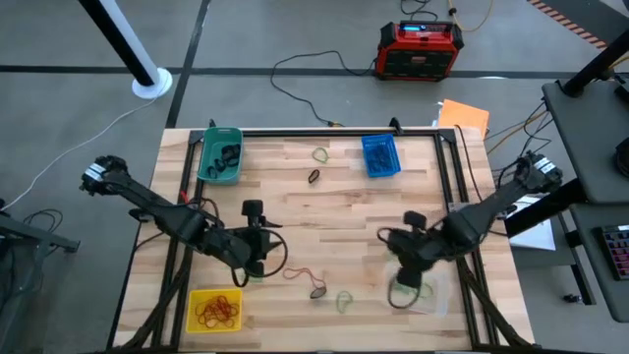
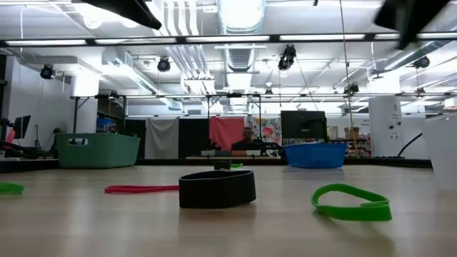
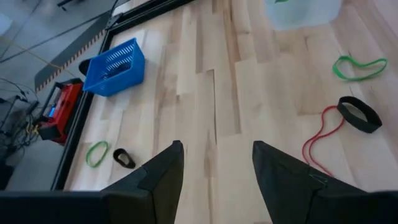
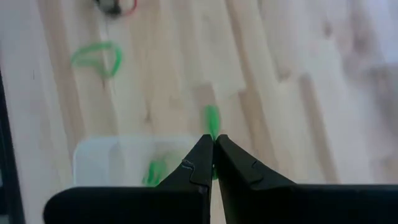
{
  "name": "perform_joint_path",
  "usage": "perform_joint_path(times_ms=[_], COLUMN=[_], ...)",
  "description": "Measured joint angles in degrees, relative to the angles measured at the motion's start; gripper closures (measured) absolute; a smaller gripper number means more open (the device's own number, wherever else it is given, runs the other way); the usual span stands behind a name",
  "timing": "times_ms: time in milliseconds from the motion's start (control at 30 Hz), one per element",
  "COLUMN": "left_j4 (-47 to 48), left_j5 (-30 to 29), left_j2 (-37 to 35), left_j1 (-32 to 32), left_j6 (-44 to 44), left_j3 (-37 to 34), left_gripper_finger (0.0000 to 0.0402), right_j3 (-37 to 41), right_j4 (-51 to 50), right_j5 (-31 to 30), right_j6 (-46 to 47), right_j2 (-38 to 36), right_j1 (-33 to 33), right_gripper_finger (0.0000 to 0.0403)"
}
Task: Sort rubber bands into baskets
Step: Put the green rubber band into the transparent bin
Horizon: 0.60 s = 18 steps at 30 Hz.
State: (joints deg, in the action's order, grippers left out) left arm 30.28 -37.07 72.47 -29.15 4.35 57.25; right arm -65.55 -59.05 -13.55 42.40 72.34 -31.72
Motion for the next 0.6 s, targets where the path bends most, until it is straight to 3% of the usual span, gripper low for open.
perform_joint_path(times_ms=[233, 600], left_j4=[0.68, 1.01], left_j5=[-0.01, 0.04], left_j2=[-0.7, -0.29], left_j1=[0.0, 0.0], left_j6=[-2.37, -1.93], left_j3=[-0.04, -0.07], left_gripper_finger=[0.0226, 0.0226], right_j3=[7.75, 11.09], right_j4=[-0.37, -0.26], right_j5=[0.55, 0.26], right_j6=[12.65, 19.34], right_j2=[-1.32, -0.99], right_j1=[-6.56, -9.3], right_gripper_finger=[0.0394, 0.0377])
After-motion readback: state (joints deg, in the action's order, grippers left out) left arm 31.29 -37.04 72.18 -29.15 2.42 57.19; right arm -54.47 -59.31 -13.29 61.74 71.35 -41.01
